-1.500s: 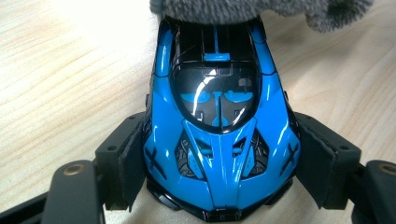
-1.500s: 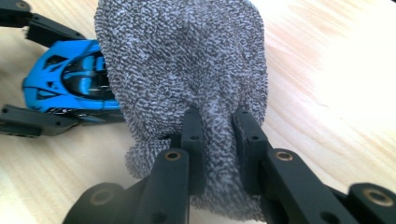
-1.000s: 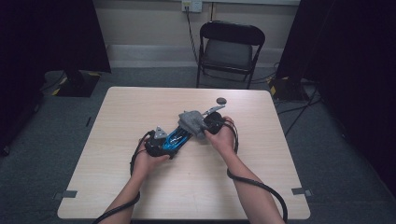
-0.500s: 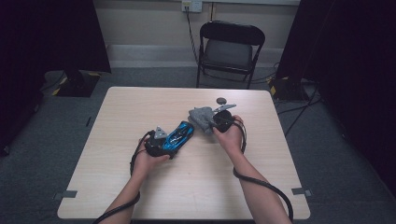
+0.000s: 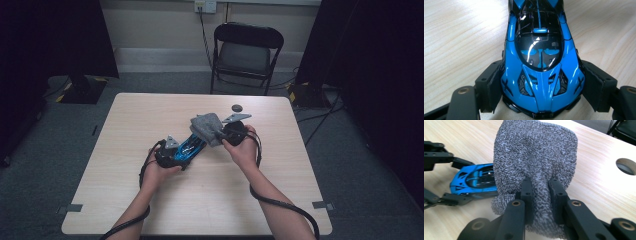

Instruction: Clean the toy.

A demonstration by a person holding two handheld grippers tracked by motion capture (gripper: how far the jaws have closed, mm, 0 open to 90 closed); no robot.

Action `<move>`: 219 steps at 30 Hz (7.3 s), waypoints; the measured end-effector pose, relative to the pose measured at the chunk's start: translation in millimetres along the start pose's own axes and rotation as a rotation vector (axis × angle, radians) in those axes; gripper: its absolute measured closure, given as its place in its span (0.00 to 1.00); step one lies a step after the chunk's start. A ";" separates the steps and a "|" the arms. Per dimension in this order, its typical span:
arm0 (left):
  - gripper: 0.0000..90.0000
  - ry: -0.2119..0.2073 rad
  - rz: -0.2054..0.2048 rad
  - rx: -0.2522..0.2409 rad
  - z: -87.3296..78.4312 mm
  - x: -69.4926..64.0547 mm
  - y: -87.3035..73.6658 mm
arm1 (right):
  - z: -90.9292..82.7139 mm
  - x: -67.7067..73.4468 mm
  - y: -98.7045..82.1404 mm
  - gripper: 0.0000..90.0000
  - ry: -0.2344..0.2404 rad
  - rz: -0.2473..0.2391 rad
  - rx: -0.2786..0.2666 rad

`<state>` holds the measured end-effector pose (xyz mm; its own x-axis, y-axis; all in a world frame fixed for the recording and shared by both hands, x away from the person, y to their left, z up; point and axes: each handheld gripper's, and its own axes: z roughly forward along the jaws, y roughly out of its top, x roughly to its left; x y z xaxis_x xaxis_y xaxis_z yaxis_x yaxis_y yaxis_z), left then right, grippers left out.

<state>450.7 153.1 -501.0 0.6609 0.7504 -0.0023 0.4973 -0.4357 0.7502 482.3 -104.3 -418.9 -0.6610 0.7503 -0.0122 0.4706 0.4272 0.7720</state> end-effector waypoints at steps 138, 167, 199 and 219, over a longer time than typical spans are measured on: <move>0.29 -0.001 -0.003 -0.001 0.1 -0.3 -0.1 | 12.2 -39.8 -16.0 0.87 -0.113 0.072 0.099; 0.28 -0.001 -0.002 0.000 0.1 -0.3 -0.1 | -1.7 29.4 -15.0 0.87 0.138 -0.077 0.032; 0.28 0.002 0.004 0.001 -0.1 0.1 0.0 | 39.2 49.9 -14.1 0.86 0.144 -0.131 0.153; 0.29 0.002 0.003 0.001 -0.1 0.0 0.0 | 37.9 23.2 -14.5 0.86 0.076 -0.069 0.153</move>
<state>450.7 153.1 -500.9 0.6613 0.7501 0.0012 0.4956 -0.4382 0.7499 482.3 -73.9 -454.4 -0.7348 0.6782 -0.0093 0.5018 0.5528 0.6652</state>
